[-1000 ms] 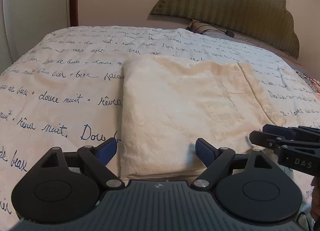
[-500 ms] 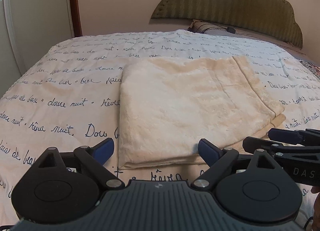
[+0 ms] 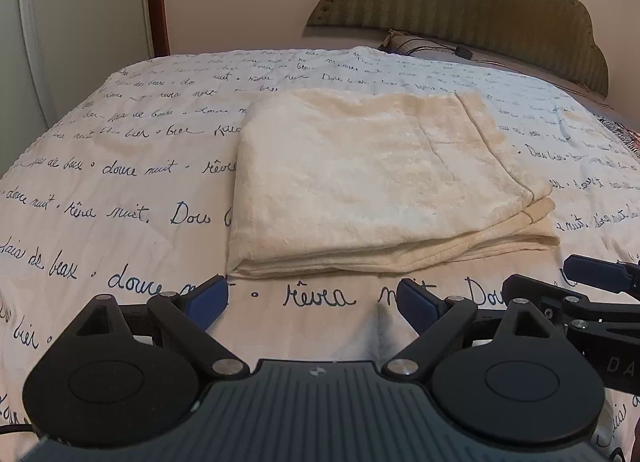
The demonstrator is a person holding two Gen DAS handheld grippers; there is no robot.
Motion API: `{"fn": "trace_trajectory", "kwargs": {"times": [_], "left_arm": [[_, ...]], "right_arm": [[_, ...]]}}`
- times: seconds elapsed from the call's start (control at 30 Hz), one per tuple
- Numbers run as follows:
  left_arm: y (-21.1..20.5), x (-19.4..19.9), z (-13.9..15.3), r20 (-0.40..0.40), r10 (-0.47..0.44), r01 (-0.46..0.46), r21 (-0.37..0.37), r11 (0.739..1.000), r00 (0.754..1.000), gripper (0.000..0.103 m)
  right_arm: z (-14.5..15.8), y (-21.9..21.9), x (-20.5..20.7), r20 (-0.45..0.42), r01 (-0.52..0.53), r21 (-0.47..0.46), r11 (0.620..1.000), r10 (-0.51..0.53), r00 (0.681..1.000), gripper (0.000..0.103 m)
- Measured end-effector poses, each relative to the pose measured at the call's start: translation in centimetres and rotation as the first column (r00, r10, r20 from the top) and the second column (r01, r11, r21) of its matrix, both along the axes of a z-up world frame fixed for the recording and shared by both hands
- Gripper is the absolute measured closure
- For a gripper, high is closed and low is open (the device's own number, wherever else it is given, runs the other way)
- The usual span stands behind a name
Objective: Fold towel
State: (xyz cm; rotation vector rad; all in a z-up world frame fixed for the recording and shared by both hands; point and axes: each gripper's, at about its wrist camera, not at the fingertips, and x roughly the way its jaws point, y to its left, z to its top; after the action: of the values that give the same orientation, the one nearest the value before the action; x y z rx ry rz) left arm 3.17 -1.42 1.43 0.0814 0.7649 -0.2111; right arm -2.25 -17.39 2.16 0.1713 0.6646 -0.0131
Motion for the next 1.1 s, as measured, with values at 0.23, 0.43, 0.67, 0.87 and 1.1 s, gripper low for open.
{"fn": "trace_trajectory", "kwargs": {"times": [0.23, 0.43, 0.67, 0.87, 1.1], "left_arm": [[0.9, -0.9, -0.6, -0.017, 0.017, -0.017, 0.0, 1.0, 1.0, 0.01], [1.1, -1.7, -1.5, -0.024, 0.024, -0.024, 0.015, 1.0, 0.999, 0.01], [1.1, -2.7, -2.2, 0.018, 0.038, -0.038, 0.032, 0.999, 0.999, 0.006], [1.1, -2.8, -2.7, 0.032, 0.039, -0.04, 0.039, 0.998, 0.999, 0.002], [1.2, -3.1, -3.3, 0.058, 0.044, -0.046, 0.037, 0.998, 0.997, 0.0]], "right_arm": [[-0.6, 0.7, -0.8, -0.023, 0.001, 0.003, 1.0, -0.001, 1.0, 0.028], [-1.5, 1.2, -1.3, -0.028, 0.006, -0.005, 1.0, -0.007, 1.0, 0.024], [-3.1, 1.6, -1.3, -0.031, 0.015, -0.067, 0.998, -0.017, 0.999, 0.024], [-3.3, 1.9, -1.3, -0.012, 0.02, -0.093, 0.995, -0.021, 1.0, 0.02], [-4.0, 1.7, -1.2, 0.005, 0.04, -0.107, 0.993, -0.04, 0.999, 0.013]]}}
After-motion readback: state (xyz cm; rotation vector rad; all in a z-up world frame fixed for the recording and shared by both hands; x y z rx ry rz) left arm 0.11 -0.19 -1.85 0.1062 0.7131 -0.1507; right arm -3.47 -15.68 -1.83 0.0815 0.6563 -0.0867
